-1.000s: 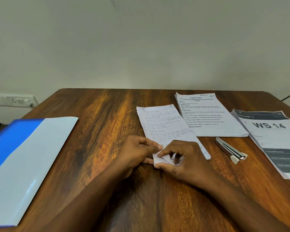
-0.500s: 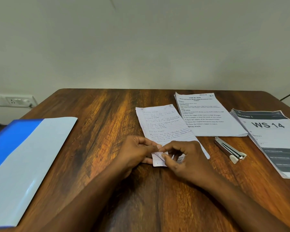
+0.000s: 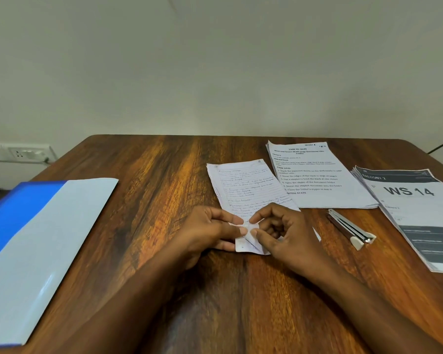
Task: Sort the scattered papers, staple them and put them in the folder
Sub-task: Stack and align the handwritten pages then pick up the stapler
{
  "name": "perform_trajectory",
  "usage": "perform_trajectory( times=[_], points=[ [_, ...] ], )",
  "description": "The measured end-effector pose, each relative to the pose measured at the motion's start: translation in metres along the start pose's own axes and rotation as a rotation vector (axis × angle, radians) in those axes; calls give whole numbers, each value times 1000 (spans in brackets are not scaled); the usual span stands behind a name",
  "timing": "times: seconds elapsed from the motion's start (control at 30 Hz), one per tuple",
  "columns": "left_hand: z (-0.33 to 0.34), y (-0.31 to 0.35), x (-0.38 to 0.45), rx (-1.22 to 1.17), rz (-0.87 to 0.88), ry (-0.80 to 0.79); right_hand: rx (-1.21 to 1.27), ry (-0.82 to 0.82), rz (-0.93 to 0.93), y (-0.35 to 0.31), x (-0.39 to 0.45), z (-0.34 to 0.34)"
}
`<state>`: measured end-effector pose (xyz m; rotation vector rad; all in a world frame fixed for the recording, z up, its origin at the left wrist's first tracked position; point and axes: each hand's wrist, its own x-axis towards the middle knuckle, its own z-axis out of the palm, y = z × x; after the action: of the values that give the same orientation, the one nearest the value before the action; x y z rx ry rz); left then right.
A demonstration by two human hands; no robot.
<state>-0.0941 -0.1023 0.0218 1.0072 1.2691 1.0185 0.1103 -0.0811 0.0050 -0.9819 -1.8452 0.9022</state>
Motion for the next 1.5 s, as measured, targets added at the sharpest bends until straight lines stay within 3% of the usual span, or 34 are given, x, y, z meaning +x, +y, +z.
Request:
perform_trajectory(
  times=[0.83,1.3,1.5],
  points=[
    [-2,-3,4,46,-9,3,62,56,47,5,2,2],
    [-8,-3,5,76,-51,3,-277,-159,-296,-4,-4,-5],
    [-4,0,4,24,-69,4,-294,-96,-330,-1,-2,-3]
  ],
)
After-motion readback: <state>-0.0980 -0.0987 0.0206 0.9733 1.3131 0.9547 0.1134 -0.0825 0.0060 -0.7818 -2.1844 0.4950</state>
